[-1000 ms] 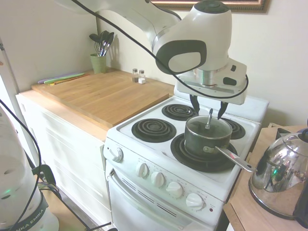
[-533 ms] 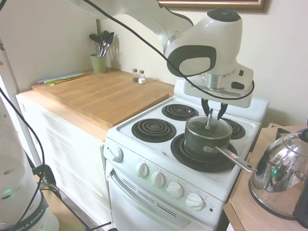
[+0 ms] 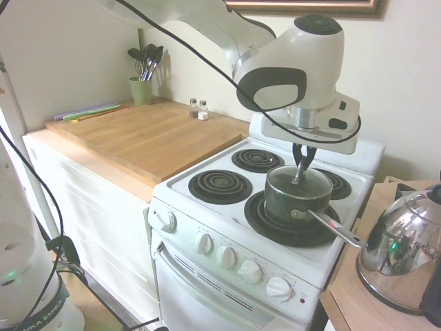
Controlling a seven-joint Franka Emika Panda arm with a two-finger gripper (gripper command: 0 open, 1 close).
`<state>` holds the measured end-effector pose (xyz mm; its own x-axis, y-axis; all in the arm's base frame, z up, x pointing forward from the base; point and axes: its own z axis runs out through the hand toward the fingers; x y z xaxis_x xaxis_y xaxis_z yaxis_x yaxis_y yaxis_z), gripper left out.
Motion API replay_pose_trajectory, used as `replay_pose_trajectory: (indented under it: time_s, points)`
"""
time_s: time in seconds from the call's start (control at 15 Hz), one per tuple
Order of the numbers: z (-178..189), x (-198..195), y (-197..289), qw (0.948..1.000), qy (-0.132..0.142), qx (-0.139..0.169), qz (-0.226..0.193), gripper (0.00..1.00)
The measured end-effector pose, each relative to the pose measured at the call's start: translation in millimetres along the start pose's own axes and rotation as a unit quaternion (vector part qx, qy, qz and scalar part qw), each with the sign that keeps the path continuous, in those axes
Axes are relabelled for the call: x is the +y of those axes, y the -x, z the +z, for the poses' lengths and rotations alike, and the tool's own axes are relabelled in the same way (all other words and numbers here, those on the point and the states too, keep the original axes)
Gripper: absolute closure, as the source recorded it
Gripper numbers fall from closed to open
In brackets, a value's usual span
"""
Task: Uncover the lid of the pot
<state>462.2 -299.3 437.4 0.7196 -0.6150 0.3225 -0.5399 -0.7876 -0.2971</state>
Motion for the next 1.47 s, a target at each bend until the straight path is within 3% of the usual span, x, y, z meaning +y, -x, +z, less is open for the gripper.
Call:
replay_pose_trajectory:
  time_s: [0.27, 0.6, 0.8, 1.0, 1.27, 1.47]
  points:
    - [-14, 6, 13, 0.9999, 0.005, 0.014, 0.001, 1.00]
    - [-79, -28, 31, 0.9984, 0.049, 0.022, 0.021, 1.00]
    - [-106, -94, 45, 0.9967, 0.075, 0.030, 0.012, 1.00]
    - [-104, -187, 83, 0.9932, 0.109, 0.040, -0.009, 1.00]
    - [-67, -325, 148, 0.9854, 0.165, 0.040, -0.009, 1.00]
    - [-13, -390, 163, 0.9773, 0.210, 0.030, 0.004, 1.00]
